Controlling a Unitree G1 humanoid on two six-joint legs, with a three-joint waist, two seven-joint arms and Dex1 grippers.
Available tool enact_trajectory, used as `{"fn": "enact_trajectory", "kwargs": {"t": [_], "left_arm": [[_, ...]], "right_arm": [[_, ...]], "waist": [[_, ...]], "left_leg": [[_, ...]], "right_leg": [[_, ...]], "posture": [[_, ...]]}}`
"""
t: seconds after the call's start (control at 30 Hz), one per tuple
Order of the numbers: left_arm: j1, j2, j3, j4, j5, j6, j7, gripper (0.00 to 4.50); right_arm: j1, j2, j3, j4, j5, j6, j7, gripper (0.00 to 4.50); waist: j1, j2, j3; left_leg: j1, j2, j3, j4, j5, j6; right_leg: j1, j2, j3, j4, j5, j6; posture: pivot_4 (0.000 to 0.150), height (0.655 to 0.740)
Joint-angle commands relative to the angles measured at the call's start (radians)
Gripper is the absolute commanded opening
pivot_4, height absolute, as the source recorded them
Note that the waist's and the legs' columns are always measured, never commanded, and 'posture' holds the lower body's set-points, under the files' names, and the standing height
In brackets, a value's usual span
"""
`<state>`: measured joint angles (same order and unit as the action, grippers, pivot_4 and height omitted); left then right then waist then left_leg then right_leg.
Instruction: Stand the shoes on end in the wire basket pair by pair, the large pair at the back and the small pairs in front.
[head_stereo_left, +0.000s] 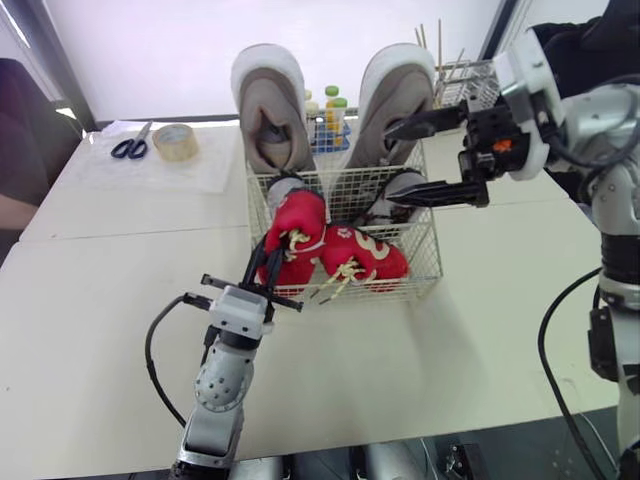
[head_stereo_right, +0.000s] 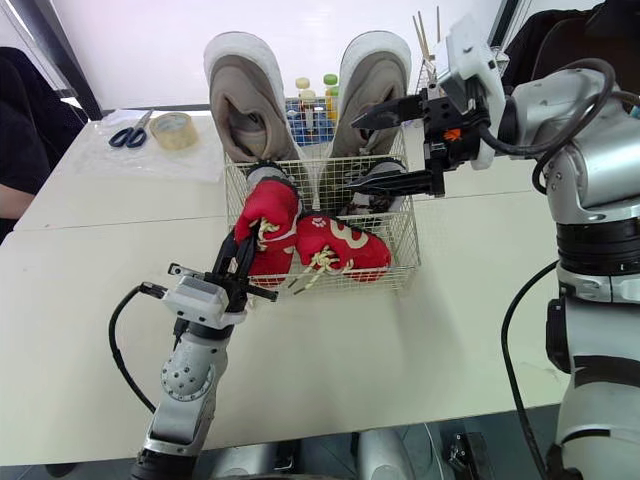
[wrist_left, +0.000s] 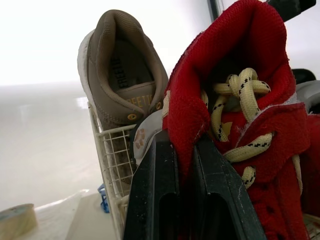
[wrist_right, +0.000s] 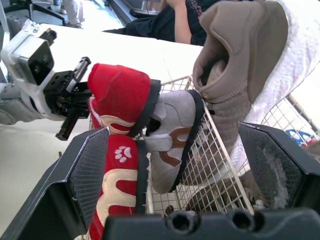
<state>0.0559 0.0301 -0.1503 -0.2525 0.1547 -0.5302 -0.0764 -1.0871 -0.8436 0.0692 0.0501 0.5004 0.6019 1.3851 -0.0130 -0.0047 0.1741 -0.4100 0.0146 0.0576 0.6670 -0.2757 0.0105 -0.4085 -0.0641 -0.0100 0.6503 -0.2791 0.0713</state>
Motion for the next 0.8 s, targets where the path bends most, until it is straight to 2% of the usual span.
{"fn": "enact_trajectory", "kwargs": {"t": [0.03,0.2,0.3,0.37,0.4,0.5,0.53,0.8], "left_arm": [[0.038,0.008,0.014,0.032,0.034,0.001,0.029,0.03],[0.074,0.027,0.014,0.056,0.04,-0.012,0.034,0.03],[0.103,0.033,0.011,0.039,0.03,-0.004,0.032,1.15],[0.118,0.033,0.01,0.027,0.019,0.008,0.032,2.04],[0.129,0.034,0.012,0.016,0.015,0.013,0.033,2.63],[0.164,0.042,0.021,-0.017,0.009,0.029,0.033,3.84],[0.175,0.045,0.024,-0.027,0.006,0.033,0.03,4.46],[0.242,0.094,0.067,-0.166,-0.042,0.116,-0.001,4.48]], "right_arm": [[-0.036,0.003,-0.016,0.008,-0.008,-0.021,0.006,4.5],[-0.043,0.018,-0.013,0.023,-0.014,-0.032,0.009,4.5],[-0.05,0.029,-0.012,0.035,-0.021,-0.04,0.011,4.5],[-0.052,0.033,-0.011,0.04,-0.024,-0.045,0.012,4.5],[-0.052,0.035,-0.011,0.042,-0.026,-0.047,0.013,4.5],[-0.051,0.042,-0.013,0.049,-0.028,-0.054,0.016,4.5],[-0.051,0.043,-0.013,0.052,-0.029,-0.057,0.017,4.5],[-0.035,0.054,-0.018,0.065,-0.029,-0.076,0.015,4.5]], "waist": [[0.0,0.0,0.0],[-0.002,0.001,0.0],[-0.002,0.001,0.0],[-0.001,0.001,-0.001],[0.001,0.001,-0.001],[0.002,0.001,-0.001],[0.002,0.001,-0.001],[-0.002,0.002,-0.001]], "left_leg": [[0.0,0.0,0.0,-0.001,0.0,0.0],[0.0,0.0,0.001,-0.004,0.0,0.0],[0.0,0.0,0.001,-0.004,0.0,0.0],[0.0,0.0,0.001,-0.004,0.0,0.0],[0.0,0.0,0.001,-0.004,0.0,0.0],[0.0,0.0,0.001,-0.004,0.0,0.0],[0.0,0.0,0.001,-0.004,0.0,0.0],[0.0,0.0,0.002,-0.005,0.0,0.0]], "right_leg": [[0.0,0.0,0.0,-0.001,0.0,0.0],[-0.001,0.0,0.0,-0.002,0.001,0.001],[-0.001,0.0,0.0,-0.002,0.0,0.0],[-0.001,0.0,0.0,-0.002,0.0,0.0],[-0.001,0.0,0.0,-0.002,0.0,0.0],[-0.001,-0.001,0.0,-0.002,0.0,0.0],[-0.001,-0.001,0.0,-0.003,0.0,0.0],[-0.001,-0.001,0.0,-0.004,0.0,-0.001]], "posture": [[0.15,0.74],[0.15,0.74],[0.15,0.74],[0.15,0.74],[0.15,0.74],[0.15,0.74],[0.15,0.74],[0.15,0.74]]}}
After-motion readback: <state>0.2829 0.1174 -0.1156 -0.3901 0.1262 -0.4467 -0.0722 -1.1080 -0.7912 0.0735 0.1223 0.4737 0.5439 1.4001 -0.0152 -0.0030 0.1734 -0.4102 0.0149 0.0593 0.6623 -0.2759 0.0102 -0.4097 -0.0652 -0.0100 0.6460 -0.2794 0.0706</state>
